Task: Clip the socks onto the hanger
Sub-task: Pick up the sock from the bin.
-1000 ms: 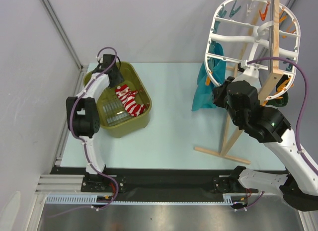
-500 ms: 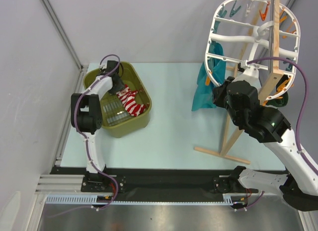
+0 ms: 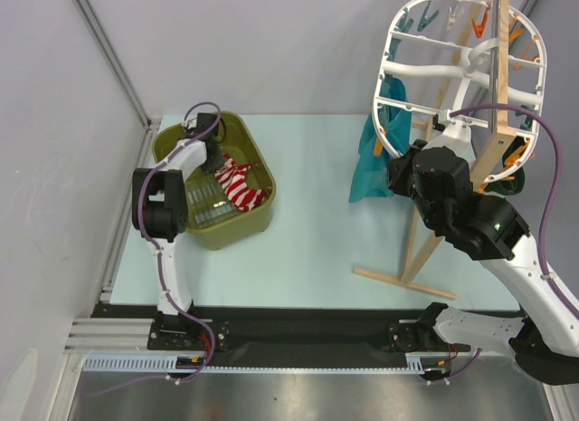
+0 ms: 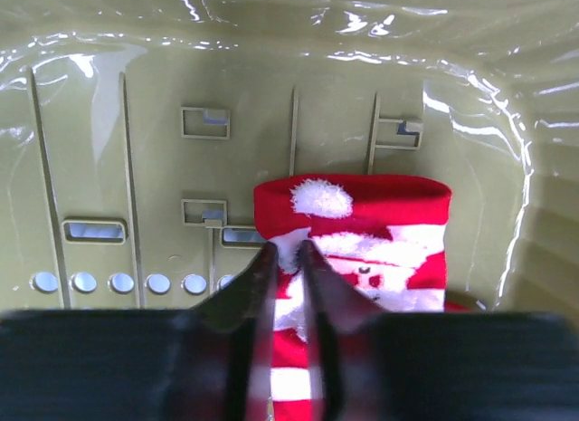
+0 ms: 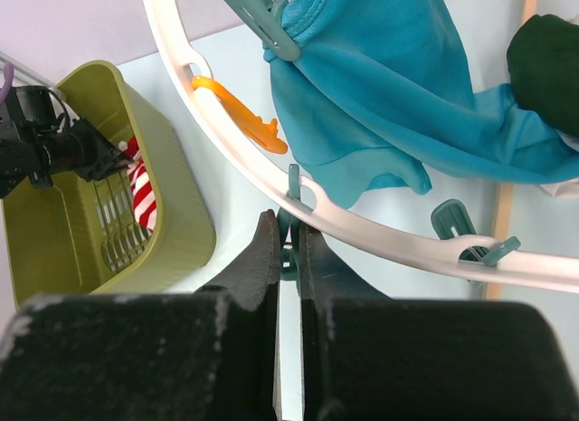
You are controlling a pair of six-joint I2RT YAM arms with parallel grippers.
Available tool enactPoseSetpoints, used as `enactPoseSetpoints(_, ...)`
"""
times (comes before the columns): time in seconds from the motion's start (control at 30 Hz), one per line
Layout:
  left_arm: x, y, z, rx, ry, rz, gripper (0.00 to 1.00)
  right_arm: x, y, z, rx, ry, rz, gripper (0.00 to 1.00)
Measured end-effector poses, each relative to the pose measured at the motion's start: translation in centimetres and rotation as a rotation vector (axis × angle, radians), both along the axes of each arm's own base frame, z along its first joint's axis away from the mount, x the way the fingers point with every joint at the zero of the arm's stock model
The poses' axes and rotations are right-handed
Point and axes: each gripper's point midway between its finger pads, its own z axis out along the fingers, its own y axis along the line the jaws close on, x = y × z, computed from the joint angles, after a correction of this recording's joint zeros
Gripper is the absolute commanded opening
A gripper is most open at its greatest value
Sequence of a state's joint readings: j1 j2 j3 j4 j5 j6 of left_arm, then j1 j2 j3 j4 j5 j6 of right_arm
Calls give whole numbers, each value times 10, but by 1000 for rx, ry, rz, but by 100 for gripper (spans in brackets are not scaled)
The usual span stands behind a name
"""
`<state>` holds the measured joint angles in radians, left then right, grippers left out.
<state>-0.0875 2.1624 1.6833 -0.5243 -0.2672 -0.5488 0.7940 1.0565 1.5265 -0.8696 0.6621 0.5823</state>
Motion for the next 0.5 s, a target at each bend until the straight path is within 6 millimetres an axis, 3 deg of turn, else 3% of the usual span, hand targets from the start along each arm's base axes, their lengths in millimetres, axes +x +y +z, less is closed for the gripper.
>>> enactPoseSetpoints(0.1,1,0,1,4,-4,-6,0,0,0,0,0,0,0,0)
enactPoseSetpoints(0.3,-8,0,19,7,-41,-21,0,0,1,0,0,1,3,0)
enactPoseSetpoints(0.37,-13,-1,41,11,-78,-38,0,0,1,-1,-3,1,4,0)
enactPoseSetpoints(0.5,-19,-11,112,19,-215,-93,0,1,2,0,-4,-5,8,0)
